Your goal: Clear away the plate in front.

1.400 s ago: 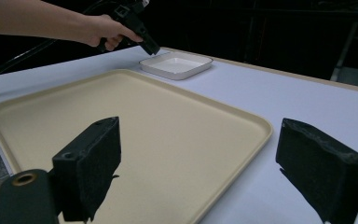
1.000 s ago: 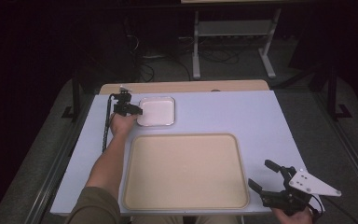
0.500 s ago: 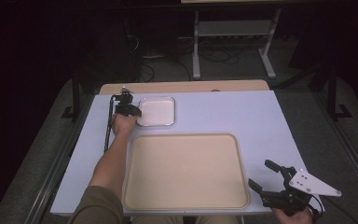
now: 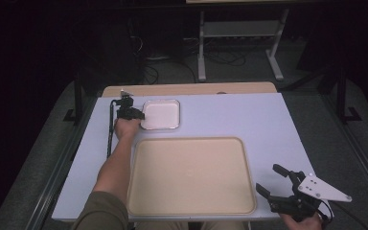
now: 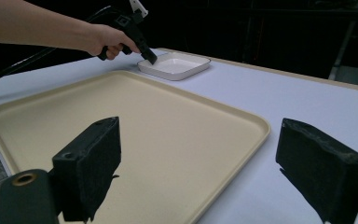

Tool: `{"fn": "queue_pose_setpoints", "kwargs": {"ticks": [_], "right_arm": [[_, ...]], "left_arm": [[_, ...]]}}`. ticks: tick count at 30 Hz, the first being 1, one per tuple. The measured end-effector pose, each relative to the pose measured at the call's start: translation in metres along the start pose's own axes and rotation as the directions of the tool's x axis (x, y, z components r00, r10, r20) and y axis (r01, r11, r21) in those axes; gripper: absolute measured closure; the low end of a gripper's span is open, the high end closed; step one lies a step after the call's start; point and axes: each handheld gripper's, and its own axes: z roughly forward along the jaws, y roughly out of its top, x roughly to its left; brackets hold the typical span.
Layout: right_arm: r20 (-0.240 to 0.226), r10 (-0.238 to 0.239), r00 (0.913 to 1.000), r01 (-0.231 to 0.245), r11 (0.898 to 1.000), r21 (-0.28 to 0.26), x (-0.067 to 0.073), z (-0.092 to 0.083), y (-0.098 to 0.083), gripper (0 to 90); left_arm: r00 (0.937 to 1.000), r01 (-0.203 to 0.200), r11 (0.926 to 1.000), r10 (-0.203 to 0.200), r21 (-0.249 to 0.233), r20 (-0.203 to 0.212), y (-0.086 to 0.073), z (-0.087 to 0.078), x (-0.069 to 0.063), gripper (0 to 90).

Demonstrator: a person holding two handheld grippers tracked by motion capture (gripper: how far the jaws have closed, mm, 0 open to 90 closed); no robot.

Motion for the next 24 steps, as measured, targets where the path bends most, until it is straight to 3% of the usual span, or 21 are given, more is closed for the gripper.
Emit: {"fn": "queue_pose_setpoints", "kwargs": {"ticks": [10,12,24], "right_arm": [[0.001,0.004,1.0000,-0.004,1.000,-0.002,0.0002,-0.0007,-0.0001,13.1],[0.002,0.003,1.0000,-0.003,1.000,-0.001,0.0003,-0.0007,-0.0001,13.1],[0.007,0.006,1.0000,-0.006,1.000,-0.001,-0.0006,-0.0003,-0.0002,13.1]], "left_arm": [[0.9965,0.078,0.9967,-0.077,-0.022,0.031,-0.0024,-0.0028,0.0044,88.6],[0.9932,0.108,0.9938,-0.107,-0.026,0.046,-0.0039,-0.0037,0.0069,88.7],[0.9897,0.134,0.9904,-0.131,-0.035,0.056,-0.0054,-0.0055,0.0106,88.8]]}}
